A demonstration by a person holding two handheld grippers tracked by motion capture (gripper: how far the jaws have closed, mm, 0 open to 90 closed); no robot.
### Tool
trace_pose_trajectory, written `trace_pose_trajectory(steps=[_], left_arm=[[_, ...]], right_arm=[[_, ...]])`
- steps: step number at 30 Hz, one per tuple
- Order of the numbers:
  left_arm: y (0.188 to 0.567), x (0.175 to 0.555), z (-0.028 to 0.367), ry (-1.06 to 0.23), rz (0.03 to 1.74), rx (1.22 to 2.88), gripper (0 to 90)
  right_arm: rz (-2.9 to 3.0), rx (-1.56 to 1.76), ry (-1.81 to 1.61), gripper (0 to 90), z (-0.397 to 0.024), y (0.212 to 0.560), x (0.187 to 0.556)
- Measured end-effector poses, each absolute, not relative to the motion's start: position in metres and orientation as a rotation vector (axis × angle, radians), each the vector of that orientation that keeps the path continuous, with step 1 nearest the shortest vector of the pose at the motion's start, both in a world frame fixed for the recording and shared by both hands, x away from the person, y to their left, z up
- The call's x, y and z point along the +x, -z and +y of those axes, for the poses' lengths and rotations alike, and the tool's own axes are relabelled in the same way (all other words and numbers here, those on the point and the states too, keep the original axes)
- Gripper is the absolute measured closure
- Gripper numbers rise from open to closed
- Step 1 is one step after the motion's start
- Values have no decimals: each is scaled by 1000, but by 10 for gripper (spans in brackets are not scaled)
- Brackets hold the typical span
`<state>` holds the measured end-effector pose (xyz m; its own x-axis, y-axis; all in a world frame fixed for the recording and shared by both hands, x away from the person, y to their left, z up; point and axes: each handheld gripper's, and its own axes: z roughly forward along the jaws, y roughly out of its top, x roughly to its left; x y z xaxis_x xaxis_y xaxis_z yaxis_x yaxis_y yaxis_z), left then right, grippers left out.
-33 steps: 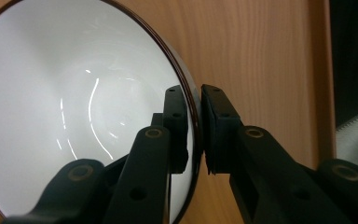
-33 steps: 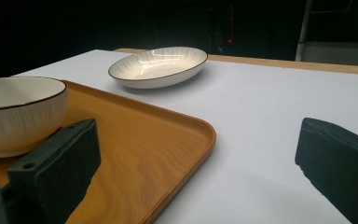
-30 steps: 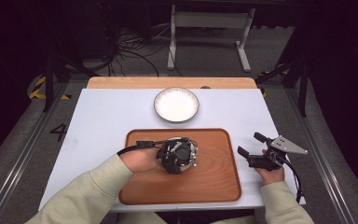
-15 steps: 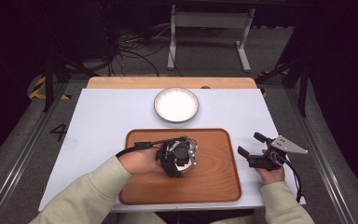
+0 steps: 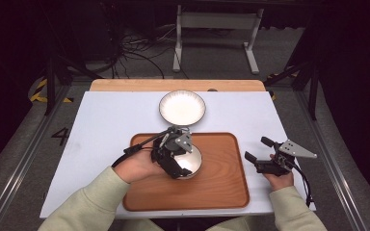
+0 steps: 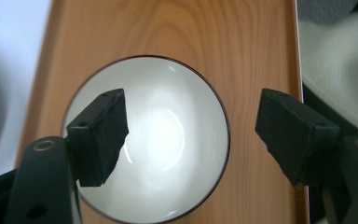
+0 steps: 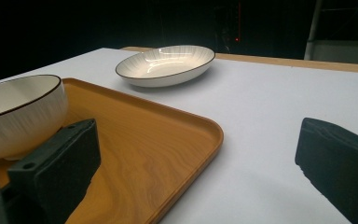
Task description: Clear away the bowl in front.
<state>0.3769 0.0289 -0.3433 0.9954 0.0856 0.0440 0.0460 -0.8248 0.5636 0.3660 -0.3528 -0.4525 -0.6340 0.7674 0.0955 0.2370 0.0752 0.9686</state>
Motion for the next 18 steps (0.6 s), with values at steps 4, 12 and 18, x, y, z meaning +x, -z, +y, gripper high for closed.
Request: trace_pose_trajectory(steps=[4,12,18], left_arm=[[339,376,43,-121,152,2481,216],[337,373,70,-145,254,2371,203],[339,371,96,-168,328,2270,196]], right_arm=[[1922,987,-1594,7,-353,452,366],[1924,985,-1607,8,-353,452,366],[1928,981,-1615,8,-353,452,366]])
